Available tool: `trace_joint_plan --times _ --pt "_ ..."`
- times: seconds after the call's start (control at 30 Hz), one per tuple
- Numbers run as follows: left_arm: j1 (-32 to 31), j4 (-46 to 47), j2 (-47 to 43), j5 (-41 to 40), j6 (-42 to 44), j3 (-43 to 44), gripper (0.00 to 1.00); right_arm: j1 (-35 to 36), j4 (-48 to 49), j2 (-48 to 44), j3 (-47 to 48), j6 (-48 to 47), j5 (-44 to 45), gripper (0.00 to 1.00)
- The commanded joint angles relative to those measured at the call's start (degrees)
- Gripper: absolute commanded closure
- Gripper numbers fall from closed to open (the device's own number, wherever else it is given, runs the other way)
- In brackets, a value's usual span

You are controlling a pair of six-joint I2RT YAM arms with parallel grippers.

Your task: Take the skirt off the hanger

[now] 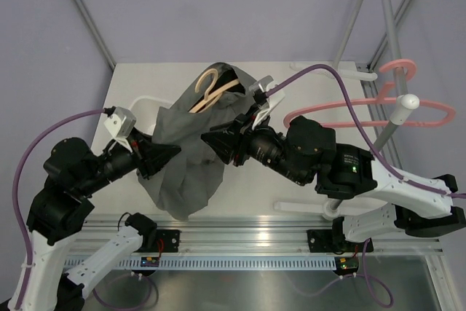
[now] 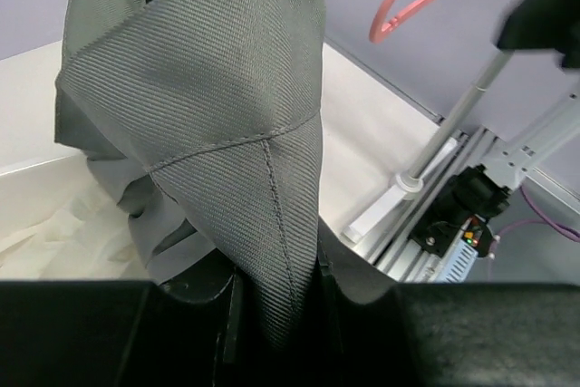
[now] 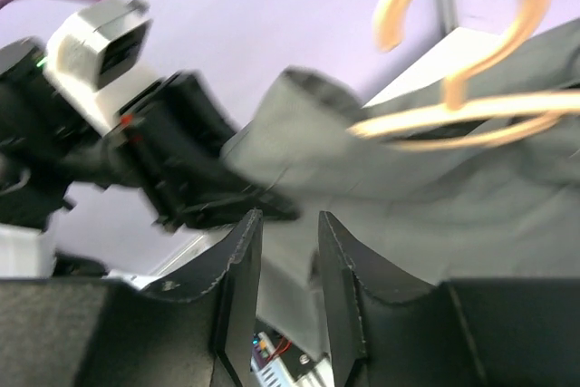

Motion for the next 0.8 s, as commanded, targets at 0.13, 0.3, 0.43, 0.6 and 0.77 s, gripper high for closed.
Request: trace_joint_plan --times 0.13,0.3,0.43,0.6,0.77 --pt "0.21 5.36 -5.42 9.44 -3.32 -2.40 1.00 -6.25 -2.24 1.69 3.38 0.08 -0.64 0.60" --pt "0.21 4.13 -6.91 11.02 -3.41 -3.20 1.00 -7.40 -4.08 3.80 5.40 -1.42 -1.78 0.60" --pt "0.21 3.78 -7.44 12.17 -3.59 -2.76 1.00 -8.27 -4.87 5.03 5.40 -1.34 -1.69 0.60" --pt "0.21 2.02 -7.27 12.17 -2.89 -0.83 1.00 -8.63 -4.96 4.51 4.08 -1.42 -0.99 0.56" --pt "0.21 0.70 -7.27 11.64 -2.27 -0.12 1.00 -8.72 -5.23 2.40 2.06 -1.07 0.59 0.54"
